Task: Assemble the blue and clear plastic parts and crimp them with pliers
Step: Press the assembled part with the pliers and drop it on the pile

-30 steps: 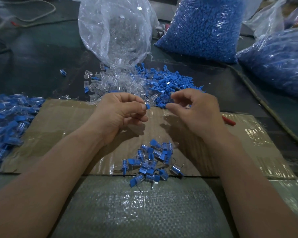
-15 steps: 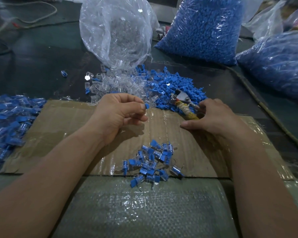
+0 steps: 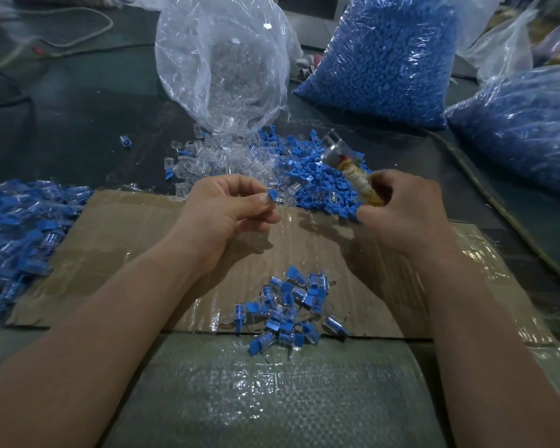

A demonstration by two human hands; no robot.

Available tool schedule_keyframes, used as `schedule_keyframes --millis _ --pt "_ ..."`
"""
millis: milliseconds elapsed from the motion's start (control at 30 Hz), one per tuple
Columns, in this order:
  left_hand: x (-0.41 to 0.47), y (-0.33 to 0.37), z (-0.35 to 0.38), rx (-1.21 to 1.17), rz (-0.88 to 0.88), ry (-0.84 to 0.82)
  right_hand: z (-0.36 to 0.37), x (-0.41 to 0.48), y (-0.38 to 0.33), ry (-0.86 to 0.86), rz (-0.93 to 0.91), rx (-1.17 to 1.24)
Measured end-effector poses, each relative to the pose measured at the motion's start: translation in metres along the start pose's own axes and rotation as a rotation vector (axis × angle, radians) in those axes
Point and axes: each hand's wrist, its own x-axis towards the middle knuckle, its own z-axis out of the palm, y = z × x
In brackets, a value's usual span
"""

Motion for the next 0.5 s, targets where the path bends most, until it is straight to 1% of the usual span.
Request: schedule_keyframes --millis 100,167,333,500 --pt "0.0 0.0 0.0 -0.046 0.012 0.032 0.004 -0.003 -0.003 0.057 -0.094 0.027" --pt "-0.001 0.0 0.001 -0.056 0.041 0.05 0.009 -0.004 -0.004 0.057 -0.135 0.036" --pt "0.0 0.001 0.001 0.024 0.164 0.086 0.023 -0.007 -0.009 -0.083 -0.228 0.031" --pt "-0.001 0.002 0.003 0.059 0.214 0.103 0.028 -0.008 -0.012 -0.132 -0.259 0.022"
